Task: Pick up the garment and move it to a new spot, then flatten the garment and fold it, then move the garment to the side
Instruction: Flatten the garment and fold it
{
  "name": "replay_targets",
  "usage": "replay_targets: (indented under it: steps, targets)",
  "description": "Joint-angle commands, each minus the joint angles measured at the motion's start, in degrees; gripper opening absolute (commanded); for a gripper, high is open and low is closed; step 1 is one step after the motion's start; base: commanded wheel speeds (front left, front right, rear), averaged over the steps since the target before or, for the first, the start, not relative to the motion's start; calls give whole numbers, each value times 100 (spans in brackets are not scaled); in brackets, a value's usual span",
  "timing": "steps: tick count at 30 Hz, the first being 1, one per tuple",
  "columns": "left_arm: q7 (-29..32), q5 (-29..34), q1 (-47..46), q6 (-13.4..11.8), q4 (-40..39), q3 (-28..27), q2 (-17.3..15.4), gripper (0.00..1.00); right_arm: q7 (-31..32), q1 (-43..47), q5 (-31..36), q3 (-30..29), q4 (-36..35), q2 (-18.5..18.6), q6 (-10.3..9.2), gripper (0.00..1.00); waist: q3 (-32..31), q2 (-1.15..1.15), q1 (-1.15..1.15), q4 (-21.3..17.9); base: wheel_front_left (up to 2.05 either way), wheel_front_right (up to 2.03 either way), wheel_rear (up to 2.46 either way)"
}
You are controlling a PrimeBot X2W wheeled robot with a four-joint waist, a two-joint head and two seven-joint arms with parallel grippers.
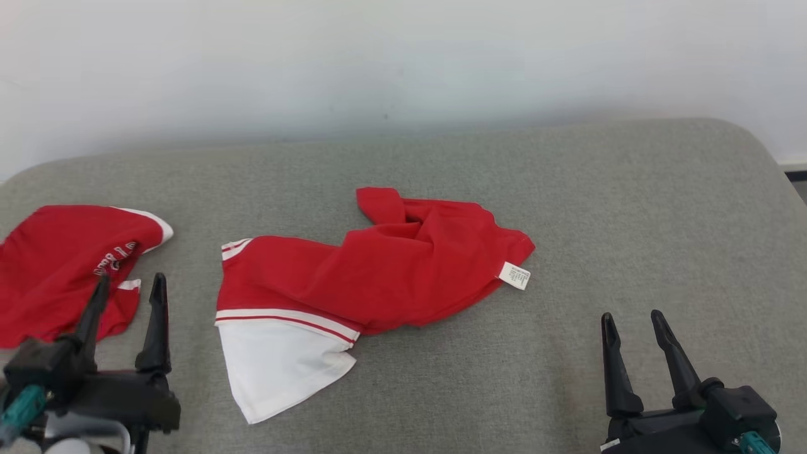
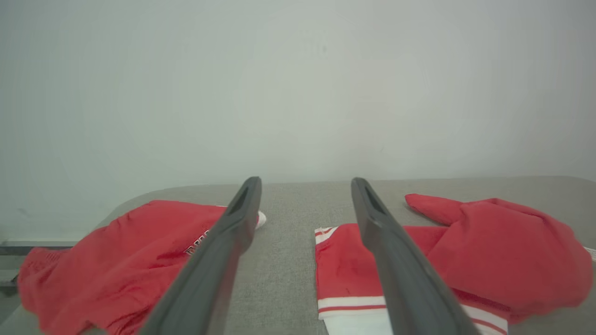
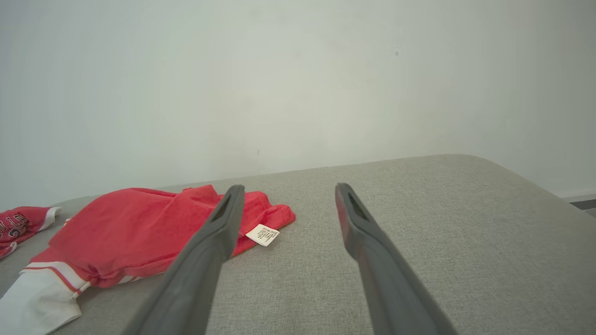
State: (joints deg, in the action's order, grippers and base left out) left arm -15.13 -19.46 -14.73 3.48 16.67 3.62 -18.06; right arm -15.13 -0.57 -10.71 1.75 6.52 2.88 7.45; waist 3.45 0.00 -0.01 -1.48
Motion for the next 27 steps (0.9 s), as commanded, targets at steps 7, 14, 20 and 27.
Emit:
replay_targets:
  steps: [7, 14, 20, 27]
  targets:
    - [0, 301, 1022, 16, -901, -371, 478, 100, -1, 212, 145, -9, 9, 3, 7, 100, -315, 0, 1, 287, 0, 0, 0]
    - [0, 433, 1487, 141, -1018, -389, 682, 100, -1, 320, 239, -36, 51, 1, 6, 100, -364, 0, 1, 353, 0, 0, 0]
    - [0, 526, 1683, 186, -922, -378, 832, 100, -1, 366, 215, -14, 139, 0, 7, 100, -370, 0, 1, 382, 0, 0, 0]
    - [0, 688, 1748, 231, -820, -407, 917, 100, 12, 378, 207, 33, 236, 2, 7, 100, -345, 0, 1, 406, 0, 0, 0]
